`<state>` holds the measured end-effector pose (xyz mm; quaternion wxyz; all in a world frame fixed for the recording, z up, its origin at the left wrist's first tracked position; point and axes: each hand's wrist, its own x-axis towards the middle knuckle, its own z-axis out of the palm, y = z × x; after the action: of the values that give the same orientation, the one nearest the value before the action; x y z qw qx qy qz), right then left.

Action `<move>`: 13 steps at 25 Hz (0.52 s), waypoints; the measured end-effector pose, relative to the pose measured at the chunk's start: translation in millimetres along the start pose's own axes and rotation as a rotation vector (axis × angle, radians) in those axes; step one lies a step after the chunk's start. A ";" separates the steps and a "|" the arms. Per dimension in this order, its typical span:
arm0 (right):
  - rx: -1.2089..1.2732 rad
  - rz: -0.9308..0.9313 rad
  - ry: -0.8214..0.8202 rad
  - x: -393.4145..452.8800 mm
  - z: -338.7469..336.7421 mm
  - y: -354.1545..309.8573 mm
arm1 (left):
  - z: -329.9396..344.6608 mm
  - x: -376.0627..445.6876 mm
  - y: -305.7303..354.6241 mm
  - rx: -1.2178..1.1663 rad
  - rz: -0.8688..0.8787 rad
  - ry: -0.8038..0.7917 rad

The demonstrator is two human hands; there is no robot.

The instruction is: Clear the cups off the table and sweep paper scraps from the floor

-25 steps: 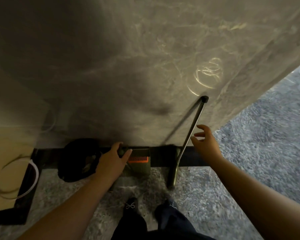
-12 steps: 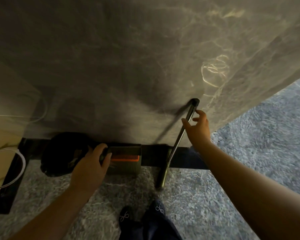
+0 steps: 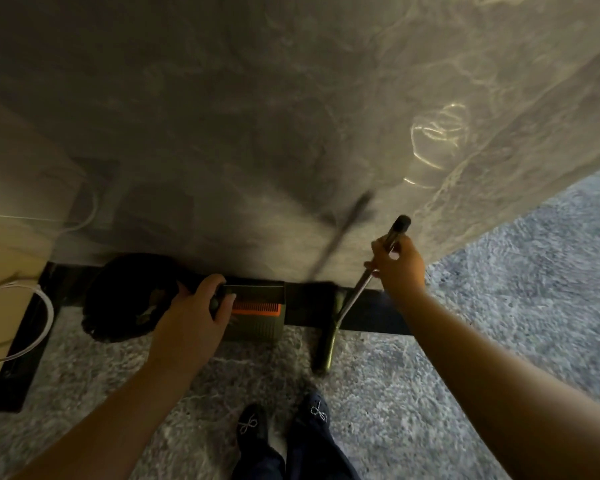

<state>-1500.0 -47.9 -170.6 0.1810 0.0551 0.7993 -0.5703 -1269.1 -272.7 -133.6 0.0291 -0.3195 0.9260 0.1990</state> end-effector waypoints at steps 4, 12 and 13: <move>0.085 0.155 -0.163 -55.6 -18.6 3.4 | 2.6 -7.2 5.0 -0.024 -0.003 -0.012; 0.448 0.523 -0.330 -144.1 -40.6 7.8 | 2.7 -20.5 -7.1 -0.051 -0.011 -0.027; 0.449 0.556 -0.338 -151.6 -41.0 7.4 | 3.1 -22.0 -7.7 -0.055 -0.011 -0.033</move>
<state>-1366.4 10.8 -112.2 0.4409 0.2133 0.5681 -0.6613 -1247.2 -264.2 -135.1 0.0368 -0.3217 0.9179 0.2296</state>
